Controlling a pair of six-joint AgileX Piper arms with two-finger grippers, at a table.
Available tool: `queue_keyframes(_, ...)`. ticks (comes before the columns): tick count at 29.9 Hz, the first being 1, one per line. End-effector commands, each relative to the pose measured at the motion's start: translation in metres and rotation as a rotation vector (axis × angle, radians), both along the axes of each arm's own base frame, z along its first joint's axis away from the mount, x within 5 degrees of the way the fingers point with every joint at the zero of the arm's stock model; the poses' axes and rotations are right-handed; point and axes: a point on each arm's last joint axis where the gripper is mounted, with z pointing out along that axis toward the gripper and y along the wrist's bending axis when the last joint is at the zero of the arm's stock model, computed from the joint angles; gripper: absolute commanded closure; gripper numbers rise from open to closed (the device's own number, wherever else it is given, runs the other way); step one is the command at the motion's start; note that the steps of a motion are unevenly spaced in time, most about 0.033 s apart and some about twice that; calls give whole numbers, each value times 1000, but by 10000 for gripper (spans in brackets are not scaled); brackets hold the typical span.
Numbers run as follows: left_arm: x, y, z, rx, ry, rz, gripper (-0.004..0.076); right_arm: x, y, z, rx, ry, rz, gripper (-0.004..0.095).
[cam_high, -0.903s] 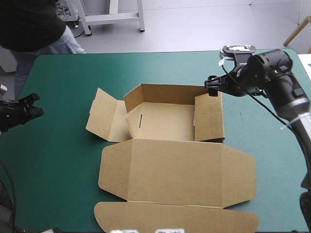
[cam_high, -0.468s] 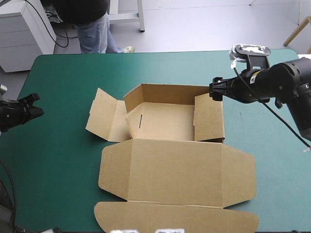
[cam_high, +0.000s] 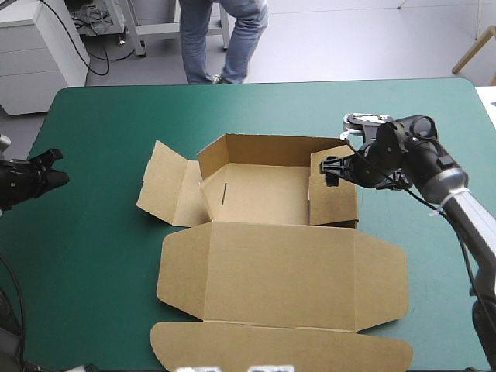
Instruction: Fold the box
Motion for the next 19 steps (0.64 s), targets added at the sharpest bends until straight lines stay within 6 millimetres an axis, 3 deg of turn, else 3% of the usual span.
queue_keyframes(1,-3,-4,23,1,-87,24,734,13,2,-3,15,-40,-3,8)
queue_keyframes(6,-3,-4,23,-8,-82,34,734,25,7,-27,5,31,1,8)
queue_keyframes(19,-3,-4,23,-7,-83,35,734,30,9,-35,-6,38,22,30)
